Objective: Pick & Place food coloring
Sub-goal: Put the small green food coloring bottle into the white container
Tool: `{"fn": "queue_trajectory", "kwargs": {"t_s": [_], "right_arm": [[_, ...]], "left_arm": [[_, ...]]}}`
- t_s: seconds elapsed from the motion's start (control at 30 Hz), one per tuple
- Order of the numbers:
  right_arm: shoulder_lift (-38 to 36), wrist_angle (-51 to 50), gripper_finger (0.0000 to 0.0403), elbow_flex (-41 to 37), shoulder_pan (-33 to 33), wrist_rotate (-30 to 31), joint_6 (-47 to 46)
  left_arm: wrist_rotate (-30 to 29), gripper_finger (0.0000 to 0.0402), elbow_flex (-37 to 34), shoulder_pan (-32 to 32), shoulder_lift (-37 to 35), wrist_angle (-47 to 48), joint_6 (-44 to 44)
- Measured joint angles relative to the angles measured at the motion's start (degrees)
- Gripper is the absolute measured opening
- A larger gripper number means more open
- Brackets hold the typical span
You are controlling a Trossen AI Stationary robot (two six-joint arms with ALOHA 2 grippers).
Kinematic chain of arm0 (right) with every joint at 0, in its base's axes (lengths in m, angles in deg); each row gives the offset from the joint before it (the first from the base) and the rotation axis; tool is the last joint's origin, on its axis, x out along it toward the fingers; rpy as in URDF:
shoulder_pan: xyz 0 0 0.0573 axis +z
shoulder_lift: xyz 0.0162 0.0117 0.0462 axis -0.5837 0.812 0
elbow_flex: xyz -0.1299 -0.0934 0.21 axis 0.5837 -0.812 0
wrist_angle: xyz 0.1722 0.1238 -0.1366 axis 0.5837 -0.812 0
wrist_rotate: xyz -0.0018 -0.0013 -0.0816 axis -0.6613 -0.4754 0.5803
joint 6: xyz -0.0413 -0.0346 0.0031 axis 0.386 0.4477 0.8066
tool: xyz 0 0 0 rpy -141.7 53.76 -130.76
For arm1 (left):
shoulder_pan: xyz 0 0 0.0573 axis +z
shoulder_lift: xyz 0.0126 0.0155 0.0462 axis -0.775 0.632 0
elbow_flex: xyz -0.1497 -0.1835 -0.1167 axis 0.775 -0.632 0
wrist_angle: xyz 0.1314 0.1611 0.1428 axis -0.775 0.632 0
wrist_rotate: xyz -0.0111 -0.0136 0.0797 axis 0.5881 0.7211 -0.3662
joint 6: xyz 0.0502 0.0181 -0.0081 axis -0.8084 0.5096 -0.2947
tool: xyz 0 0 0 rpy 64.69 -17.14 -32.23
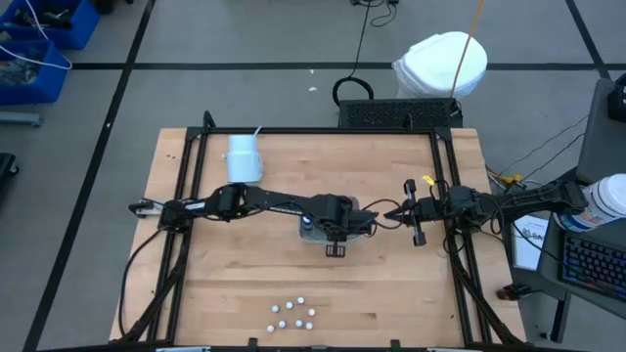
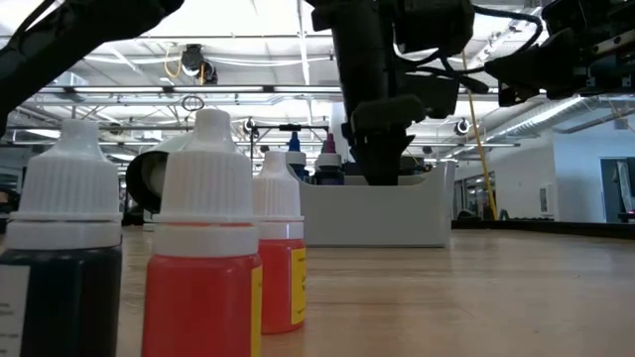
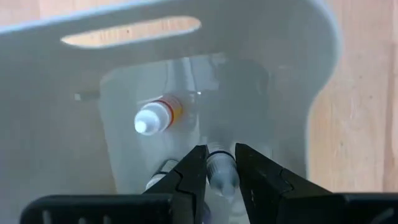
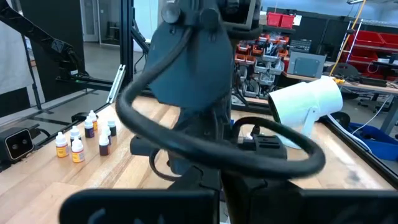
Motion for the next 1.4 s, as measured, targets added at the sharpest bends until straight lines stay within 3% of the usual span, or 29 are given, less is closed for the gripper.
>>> {"fn": "queue_trajectory", "kwargs": {"t_s": [0.63,0.8,1.4], "right_arm": [[0.00,0.00,0.0000,0.00,0.00,0.00,0.01],[0.00,-0.02,0.0000,0.00,0.00,0.00,0.00],[0.00,-0.04,0.0000,0.00,0.02,0.00,0.00]], "left_arm": [[0.42,0.0088,-0.63,0.79,-0.04,-2.74,-1.84],[3.57,0.0088,-0.63,1.18,-0.04,-2.72,-1.54],[6.00,0.0089,-3.61,1.27,-0.16,-7.05,-4.64]]}}
